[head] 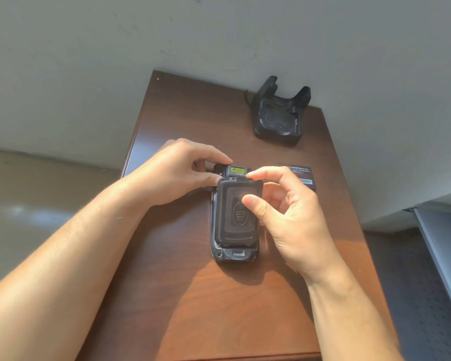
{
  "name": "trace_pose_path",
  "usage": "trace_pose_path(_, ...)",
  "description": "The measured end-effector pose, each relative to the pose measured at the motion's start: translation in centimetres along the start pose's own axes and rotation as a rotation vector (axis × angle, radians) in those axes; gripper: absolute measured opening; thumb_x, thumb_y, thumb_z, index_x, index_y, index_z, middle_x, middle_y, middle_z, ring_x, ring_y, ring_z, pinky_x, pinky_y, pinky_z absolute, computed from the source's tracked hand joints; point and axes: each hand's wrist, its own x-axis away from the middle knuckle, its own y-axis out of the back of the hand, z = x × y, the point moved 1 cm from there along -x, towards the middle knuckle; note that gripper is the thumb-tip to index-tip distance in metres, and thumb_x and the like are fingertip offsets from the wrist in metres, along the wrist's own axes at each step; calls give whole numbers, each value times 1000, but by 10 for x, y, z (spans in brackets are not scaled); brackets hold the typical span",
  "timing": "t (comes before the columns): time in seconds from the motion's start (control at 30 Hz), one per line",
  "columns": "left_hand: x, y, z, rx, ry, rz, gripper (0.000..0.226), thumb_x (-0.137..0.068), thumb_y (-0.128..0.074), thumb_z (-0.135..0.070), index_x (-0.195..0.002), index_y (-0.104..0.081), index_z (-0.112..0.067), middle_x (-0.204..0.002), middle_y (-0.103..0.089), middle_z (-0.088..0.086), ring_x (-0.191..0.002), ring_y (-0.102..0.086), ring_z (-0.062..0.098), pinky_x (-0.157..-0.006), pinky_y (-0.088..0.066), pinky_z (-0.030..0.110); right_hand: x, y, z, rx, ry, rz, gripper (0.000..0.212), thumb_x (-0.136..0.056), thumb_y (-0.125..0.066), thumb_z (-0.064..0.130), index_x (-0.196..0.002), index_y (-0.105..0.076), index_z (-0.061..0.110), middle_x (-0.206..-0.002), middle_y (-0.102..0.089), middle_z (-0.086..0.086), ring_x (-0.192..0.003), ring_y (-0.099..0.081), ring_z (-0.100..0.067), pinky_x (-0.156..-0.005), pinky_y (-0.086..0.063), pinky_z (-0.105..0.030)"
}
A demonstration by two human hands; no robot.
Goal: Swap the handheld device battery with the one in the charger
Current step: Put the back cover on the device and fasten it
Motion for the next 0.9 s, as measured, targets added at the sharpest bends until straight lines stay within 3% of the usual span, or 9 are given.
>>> trace_pose_path(0.2,1,2,-1,-15,-4,-3,31,-81,-80,-26,-112,-75,-32,-64,-59,-33,-59,-52,-3,-61,-40,9,1,4,-7,122,12,-5,28,-84,-78,21,-107,-66,31,-96,-77,-8,-90,-72,-33,-88,-57,-57)
trace_pose_path(0.37,0,1,0,-24,-3,-5,31,-81,-80,-29,-111,-75,-34,-65,-60,-33,-60,-53,-2,-62,-41,10,1,8,-11,220,44,11,28,-84,-77,24,-108,-64,30,-97,-72,6,-88,-67,-21,-88,-57,-43)
trace_pose_path(0.47,1,2,-1,-29,1,-5,31,-81,-80,-29,-111,-75,-33,-64,-61,-31,-59,-53,-1,-62,-40,9,-2,7,-19,316,27,10,30,-82,-76,33,-110,-65,31,-95,-66,8,-87,-63,-20,-81,-55,-43)
trace_pose_path(0.6,3,4,-3,-39,-16,-2,31,-82,-79,-30,-112,-75,-32,-64,-62,-19,-62,-53,1,-64,-44,13,-5,7,-24,445,55,6,31,-83,-82,30,-112,-70,28,-97,-55,14,-85,-58,-13,-73,-43,-21)
trace_pose_path(0.7,2,3,-4,-35,-18,-4,31,-82,-79,-31,-112,-75,-33,-65,-63,-25,-62,-53,0,-63,-43,12,-7,8,-24,486,69,-1,32,-83,-83,29,-112,-71,27,-99,-55,15,-85,-58,-14,-73,-43,-20)
trace_pose_path(0.9,2,3,-4,-29,-1,-2,26,-88,-73,-33,-114,-73,-34,-68,-63,-11,-62,-53,1,-64,-43,14,-4,6,-20,510,67,-20,41,-80,-84,29,-115,-64,33,-101,-52,16,-88,-56,-9,-75,-40,-17)
